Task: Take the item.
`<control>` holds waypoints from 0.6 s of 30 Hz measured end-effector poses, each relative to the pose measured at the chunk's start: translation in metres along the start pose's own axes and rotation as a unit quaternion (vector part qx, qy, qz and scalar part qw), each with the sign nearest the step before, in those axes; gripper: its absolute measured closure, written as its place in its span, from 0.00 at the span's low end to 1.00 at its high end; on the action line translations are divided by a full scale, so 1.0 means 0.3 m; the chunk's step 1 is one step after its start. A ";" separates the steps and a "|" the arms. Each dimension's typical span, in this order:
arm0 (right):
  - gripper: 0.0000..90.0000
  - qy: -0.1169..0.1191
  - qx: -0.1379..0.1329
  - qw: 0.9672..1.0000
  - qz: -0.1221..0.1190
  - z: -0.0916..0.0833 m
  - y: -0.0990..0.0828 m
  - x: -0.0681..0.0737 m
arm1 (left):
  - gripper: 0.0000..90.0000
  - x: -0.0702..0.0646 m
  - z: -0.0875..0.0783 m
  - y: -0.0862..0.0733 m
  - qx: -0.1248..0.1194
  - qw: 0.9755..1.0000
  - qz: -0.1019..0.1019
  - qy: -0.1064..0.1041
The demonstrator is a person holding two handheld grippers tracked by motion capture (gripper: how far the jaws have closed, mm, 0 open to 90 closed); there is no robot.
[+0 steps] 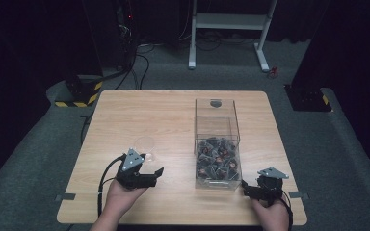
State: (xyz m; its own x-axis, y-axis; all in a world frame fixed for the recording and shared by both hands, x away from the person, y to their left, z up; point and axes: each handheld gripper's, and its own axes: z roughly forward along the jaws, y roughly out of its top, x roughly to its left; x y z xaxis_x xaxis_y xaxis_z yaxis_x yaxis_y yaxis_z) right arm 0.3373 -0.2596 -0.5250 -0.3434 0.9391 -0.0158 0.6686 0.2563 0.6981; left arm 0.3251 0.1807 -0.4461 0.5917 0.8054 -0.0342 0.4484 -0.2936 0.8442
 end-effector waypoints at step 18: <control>0.09 0.002 -0.001 1.000 -0.001 0.001 0.002 0.000 | 0.21 -0.079 0.059 0.075 -0.013 0.999 0.020 -0.042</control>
State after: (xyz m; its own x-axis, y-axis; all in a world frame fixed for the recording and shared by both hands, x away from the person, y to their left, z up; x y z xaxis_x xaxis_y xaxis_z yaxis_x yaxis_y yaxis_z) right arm 0.3378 -0.2593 -0.5250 -0.3482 0.9373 -0.0141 0.6670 0.2583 0.6989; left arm 0.3330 0.1458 -0.4357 0.6632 0.7472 -0.0430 0.4057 -0.3106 0.8596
